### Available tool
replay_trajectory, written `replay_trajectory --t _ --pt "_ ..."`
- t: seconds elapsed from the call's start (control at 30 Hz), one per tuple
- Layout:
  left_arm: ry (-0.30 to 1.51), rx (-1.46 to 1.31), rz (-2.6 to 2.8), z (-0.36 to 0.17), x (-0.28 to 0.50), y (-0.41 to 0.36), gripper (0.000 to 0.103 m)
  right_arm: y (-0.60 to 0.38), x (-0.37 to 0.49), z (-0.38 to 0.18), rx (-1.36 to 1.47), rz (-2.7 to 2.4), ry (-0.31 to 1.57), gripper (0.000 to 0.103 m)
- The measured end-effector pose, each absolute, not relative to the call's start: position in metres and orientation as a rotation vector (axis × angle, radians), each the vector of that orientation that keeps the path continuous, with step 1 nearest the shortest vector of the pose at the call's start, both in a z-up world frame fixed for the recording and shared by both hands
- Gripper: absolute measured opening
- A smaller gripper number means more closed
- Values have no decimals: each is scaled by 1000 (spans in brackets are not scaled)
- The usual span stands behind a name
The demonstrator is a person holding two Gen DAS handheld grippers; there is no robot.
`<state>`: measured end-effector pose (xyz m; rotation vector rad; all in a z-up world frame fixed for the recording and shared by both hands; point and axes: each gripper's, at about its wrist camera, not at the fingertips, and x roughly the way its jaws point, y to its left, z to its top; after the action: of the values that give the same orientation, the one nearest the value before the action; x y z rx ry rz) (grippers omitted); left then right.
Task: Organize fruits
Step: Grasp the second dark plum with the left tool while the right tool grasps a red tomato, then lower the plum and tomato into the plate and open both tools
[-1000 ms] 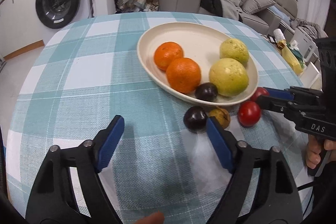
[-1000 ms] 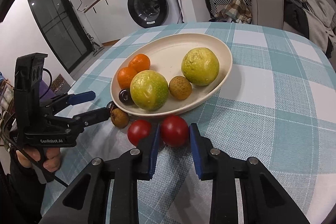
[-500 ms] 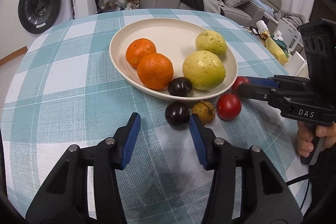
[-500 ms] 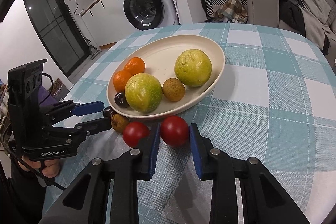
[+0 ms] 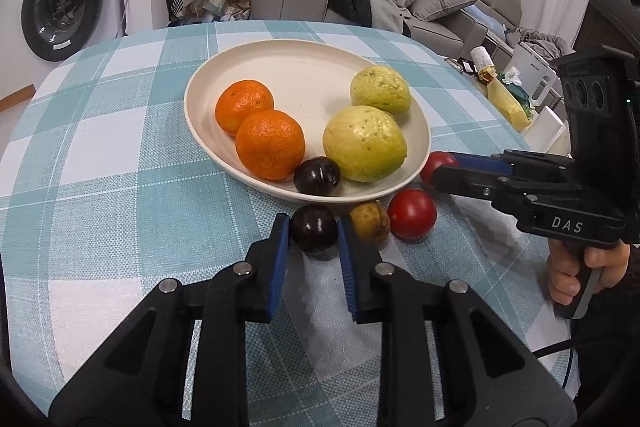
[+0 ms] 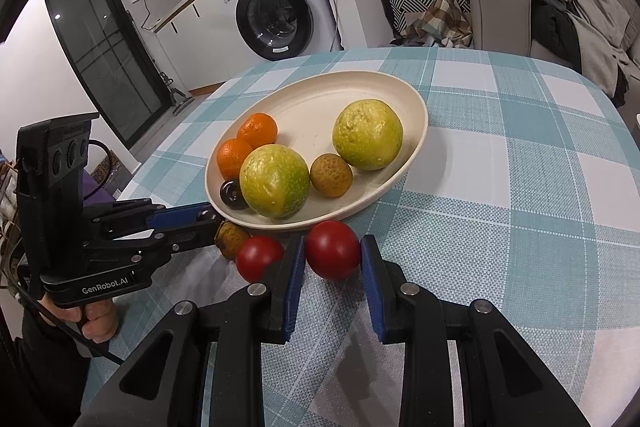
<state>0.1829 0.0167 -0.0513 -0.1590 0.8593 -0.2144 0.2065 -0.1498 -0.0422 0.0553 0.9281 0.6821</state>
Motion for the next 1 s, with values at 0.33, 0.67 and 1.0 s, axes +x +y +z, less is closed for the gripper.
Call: replay_trajectory --t 0.33,0.67,1.0 --pt "808 -149 -203 -40 170 19 21 -155 204 -34 70 681 888 29" --pt "754 -166 -187 -30 163 24 21 -163 201 -19 128 679 789 29" --pt "688 -167 -140 -13 161 25 21 -161 200 -12 160 674 721 29"
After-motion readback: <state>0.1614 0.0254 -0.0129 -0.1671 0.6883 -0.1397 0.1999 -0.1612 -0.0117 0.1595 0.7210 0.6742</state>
